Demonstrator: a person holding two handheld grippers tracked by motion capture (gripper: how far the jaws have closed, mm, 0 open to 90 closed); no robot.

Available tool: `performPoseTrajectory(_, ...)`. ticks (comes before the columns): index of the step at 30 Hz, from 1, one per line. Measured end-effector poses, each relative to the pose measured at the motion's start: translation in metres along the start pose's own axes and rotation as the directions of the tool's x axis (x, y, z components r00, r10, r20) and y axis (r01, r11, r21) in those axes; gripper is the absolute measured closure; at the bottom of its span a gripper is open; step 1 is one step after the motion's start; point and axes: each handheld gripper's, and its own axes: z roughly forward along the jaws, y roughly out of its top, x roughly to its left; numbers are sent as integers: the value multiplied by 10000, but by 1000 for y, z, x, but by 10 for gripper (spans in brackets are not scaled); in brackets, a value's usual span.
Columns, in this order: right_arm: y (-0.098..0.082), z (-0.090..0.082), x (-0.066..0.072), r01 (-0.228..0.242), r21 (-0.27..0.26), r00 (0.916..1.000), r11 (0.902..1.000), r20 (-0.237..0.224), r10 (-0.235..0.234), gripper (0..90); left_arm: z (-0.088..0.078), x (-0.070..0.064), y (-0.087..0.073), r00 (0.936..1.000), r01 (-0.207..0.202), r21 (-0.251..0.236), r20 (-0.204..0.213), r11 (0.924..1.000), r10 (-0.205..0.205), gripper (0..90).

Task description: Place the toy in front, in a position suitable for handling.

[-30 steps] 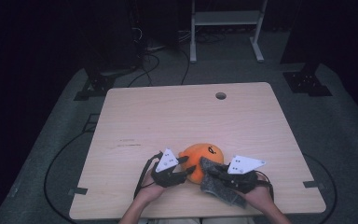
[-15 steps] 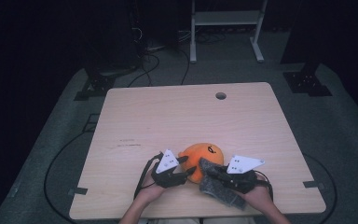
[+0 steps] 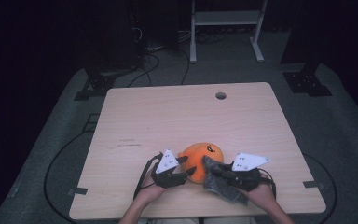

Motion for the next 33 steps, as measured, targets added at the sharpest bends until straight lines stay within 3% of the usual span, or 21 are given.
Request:
performPoseTrajectory(4, -4, 4, -7, -378, 88, 9993, 9992, -66, 379, 798, 0, -2, 0, 10000, -22, -72, 32, 10000, 22, 492)
performPoseTrajectory(7, -6, -3, -15, -595, 175, 9970, 9981, 500, 585, 798, 1, -3, 1, 10000, -85, -38, 53, 10000, 85, 490)
performPoseTrajectory(10, -7, -6, -17, -590, 248, 9955, 9979, 762, 569, 798, 0, -1, 0, 9999, -97, -3, 67, 10000, 97, 490)
performPoseTrajectory(13, -9, -7, -22, -772, 395, 9923, 9962, 1000, 729, 799, -1, 1, 2, 9998, 200, -43, 95, 9998, -200, 466)
performPoseTrajectory(15, -9, -6, -18, -762, 476, 9936, 9960, 877, 718, 799, 1, 2, 5, 9953, 955, -174, 191, 9953, -952, 352)
performPoseTrajectory(16, -9, -6, -18, -762, 476, 9936, 9960, 877, 718, 799, 1, 2, 5, 9953, 955, -174, 191, 9953, -952, 278)
performPoseTrajectory(17, -10, -3, -13, -859, 440, 9963, 9953, 45, 858, 798, 7, -1, 6, 9951, 987, 47, -46, 9951, -987, 233)
performPoseTrajectory(18, -10, -3, -13, -859, 440, 9963, 9953, 45, 858, 798, 7, -1, 6, 9951, 987, 47, -46, 9951, -987, 223)
performPoseTrajectory(19, -9, 0, -4, -561, 452, 9967, 9974, -563, 586, 799, 10, -5, 3, 9977, 612, 59, -286, 9981, -610, 232)
performPoseTrajectory(22, -5, -1, -3, -377, 386, 9986, 9985, -368, 391, 799, 7, -4, 3, 9987, 472, 84, -207, 9989, -470, 295)
performPoseTrajectory(23, -1, -9, -10, -606, -52, 9982, 9981, 23, 606, 799, 6, -5, 2, 9999, 140, 170, -44, 9998, -139, 346)
performPoseTrajectory(24, -1, -9, -10, -606, -52, 9982, 9981, 23, 606, 799, 6, -5, 2, 9999, 140, 170, -44, 9998, -139, 359)
performPoseTrajectory(27, 1, -16, -24, -1009, -299, 9915, 9944, 790, 1030, 799, 5, -7, 3, 9996, -261, 209, 141, 9994, 258, 362)
performPoseTrajectory(28, 0, -15, -27, -1159, -239, 9900, 9930, 781, 1175, 799, 5, -8, 3, 9995, -261, 164, 187, 9995, 258, 356)
performPoseTrajectory(30, -4, -13, -28, -1219, -6, 9897, 9925, 762, 1215, 799, 3, -6, 5, 9996, -146, -8, 222, 9999, 146, 246)
performPoseTrajectory(31, -6, -13, -26, -1141, 181, 9904, 9933, 806, 1123, 799, 1, -4, 8, 9995, 317, -163, -68, 9994, -318, 197)
performPoseTrajectory(33, -7, -14, -24, -1174, 227, 9904, 9928, 759, 1153, 800, -1, -3, 9, 9987, 460, -164, -208, 9988, -463, 165)
